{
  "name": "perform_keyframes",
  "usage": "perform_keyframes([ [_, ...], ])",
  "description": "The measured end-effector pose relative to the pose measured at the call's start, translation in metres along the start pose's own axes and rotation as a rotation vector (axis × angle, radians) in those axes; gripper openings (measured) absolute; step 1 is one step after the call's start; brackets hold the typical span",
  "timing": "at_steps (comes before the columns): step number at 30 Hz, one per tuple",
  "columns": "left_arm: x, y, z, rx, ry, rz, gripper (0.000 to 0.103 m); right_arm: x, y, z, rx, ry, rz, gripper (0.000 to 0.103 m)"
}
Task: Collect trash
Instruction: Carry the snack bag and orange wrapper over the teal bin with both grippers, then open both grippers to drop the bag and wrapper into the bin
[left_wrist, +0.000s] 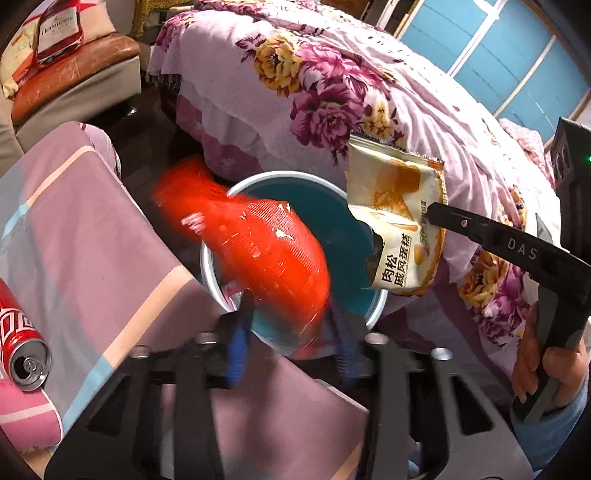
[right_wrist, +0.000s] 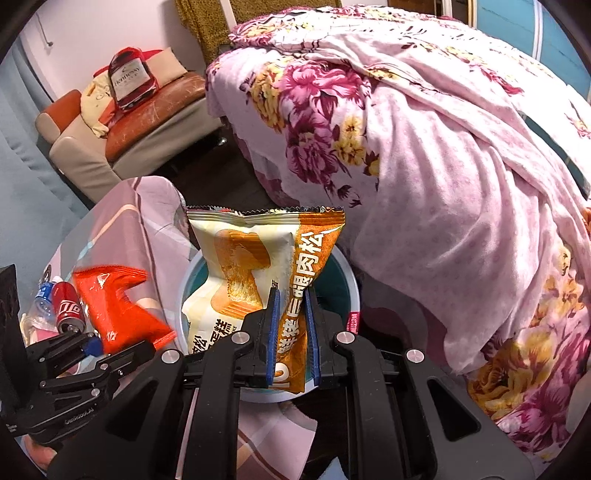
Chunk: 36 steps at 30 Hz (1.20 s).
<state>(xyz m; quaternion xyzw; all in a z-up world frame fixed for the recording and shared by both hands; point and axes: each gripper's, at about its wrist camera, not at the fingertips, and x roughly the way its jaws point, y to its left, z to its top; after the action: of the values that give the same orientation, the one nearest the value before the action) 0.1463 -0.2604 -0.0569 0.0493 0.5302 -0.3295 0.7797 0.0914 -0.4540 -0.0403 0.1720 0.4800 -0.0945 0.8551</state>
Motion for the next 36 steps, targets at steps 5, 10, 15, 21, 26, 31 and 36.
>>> perform_keyframes([
  [5, -0.002, 0.007, 0.000, -0.023, -0.023, 0.031, 0.085, 0.004, -0.002, 0.001, 0.005, 0.011, -0.008, 0.013],
  [10, -0.011, 0.020, -0.006, -0.065, -0.029, 0.044, 0.089, 0.008, 0.001, 0.002, 0.001, 0.021, -0.007, 0.013],
  [15, -0.023, 0.031, -0.013, -0.105, -0.036, 0.038, 0.090, 0.014, 0.009, 0.000, -0.013, 0.043, 0.001, 0.014],
  [21, -0.038, 0.040, -0.020, -0.132, -0.057, 0.034, 0.090, 0.016, 0.021, -0.002, -0.030, 0.059, 0.002, 0.015],
  [26, -0.052, 0.044, -0.026, -0.140, -0.078, 0.035, 0.090, 0.017, 0.034, -0.007, -0.045, 0.082, 0.017, 0.018],
  [31, -0.067, 0.054, -0.035, -0.158, -0.098, 0.044, 0.090, 0.017, 0.048, -0.010, -0.055, 0.093, 0.042, 0.051],
  [36, -0.085, 0.065, -0.047, -0.182, -0.120, 0.057, 0.090, 0.009, 0.067, -0.011, -0.080, 0.087, 0.055, 0.066],
])
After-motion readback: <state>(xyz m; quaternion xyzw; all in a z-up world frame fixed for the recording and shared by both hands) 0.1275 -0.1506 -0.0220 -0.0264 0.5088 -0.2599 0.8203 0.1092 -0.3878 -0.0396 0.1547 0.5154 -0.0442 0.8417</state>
